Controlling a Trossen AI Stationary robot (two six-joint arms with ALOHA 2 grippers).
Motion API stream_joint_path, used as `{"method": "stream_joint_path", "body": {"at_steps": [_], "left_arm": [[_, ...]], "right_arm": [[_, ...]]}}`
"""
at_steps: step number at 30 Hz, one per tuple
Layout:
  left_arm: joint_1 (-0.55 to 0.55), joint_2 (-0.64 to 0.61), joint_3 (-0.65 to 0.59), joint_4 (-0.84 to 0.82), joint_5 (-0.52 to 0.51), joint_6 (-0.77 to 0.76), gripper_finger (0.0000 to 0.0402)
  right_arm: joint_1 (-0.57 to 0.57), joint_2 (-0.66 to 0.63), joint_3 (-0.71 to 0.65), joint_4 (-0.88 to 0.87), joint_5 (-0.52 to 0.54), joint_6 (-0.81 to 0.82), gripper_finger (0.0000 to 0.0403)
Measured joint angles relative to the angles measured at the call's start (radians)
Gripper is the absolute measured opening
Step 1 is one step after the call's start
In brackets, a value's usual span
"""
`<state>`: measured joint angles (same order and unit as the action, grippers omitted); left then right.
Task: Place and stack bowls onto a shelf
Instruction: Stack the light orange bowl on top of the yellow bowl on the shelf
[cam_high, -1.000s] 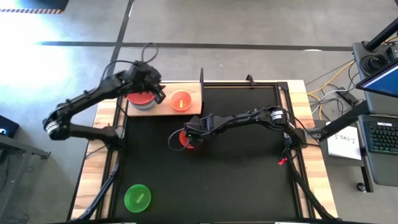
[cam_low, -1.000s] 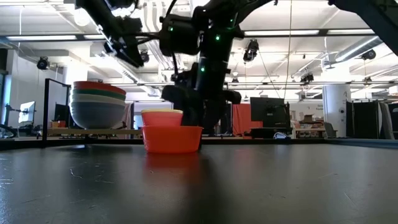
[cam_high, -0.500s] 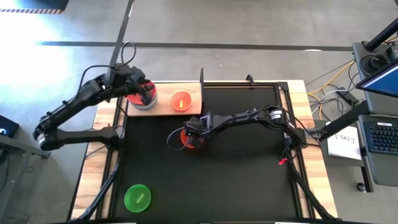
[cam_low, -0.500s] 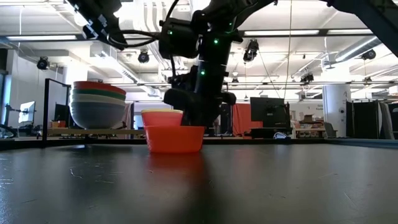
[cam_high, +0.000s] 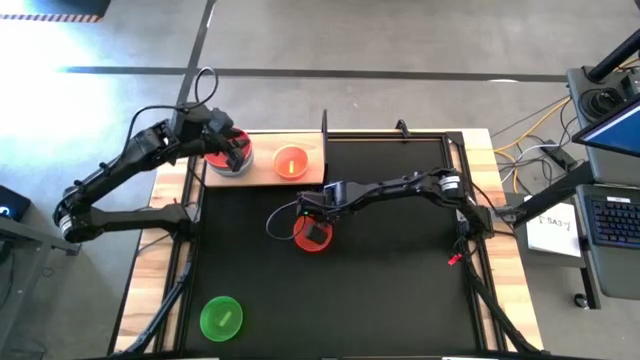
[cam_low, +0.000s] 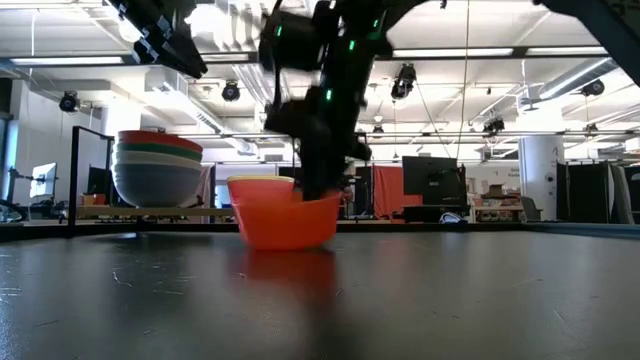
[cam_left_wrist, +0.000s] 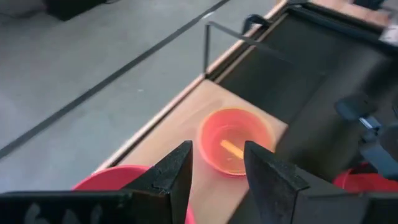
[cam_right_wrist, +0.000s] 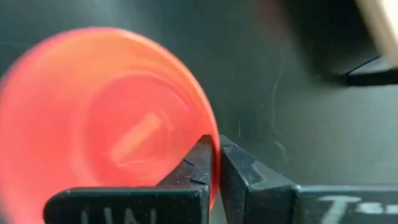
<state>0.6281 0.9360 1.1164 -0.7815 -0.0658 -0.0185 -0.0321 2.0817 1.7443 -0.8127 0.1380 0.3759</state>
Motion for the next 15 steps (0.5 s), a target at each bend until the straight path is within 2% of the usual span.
{"method": "stream_joint_path", "body": {"at_steps": [4,7,15], "left_arm": [[-0.013,0.004,-0.007,0.005,0.074,-0.017,0.0127],[-0.028,0.006,-0.028,0.015,0.086,-0.017,0.0127],[-0.1,0.012,-0.049,0.07,0.113,-0.022,0.0127]], "right_arm": [[0.001,-0.077,0.001,0.009,0.018,-0.04,0.0007],[0.001,-0.124,0.001,0.013,0.048,-0.061,0.0007],[-0.004,-0.256,0.001,0.028,0.298,-0.159,0.0008]]}}
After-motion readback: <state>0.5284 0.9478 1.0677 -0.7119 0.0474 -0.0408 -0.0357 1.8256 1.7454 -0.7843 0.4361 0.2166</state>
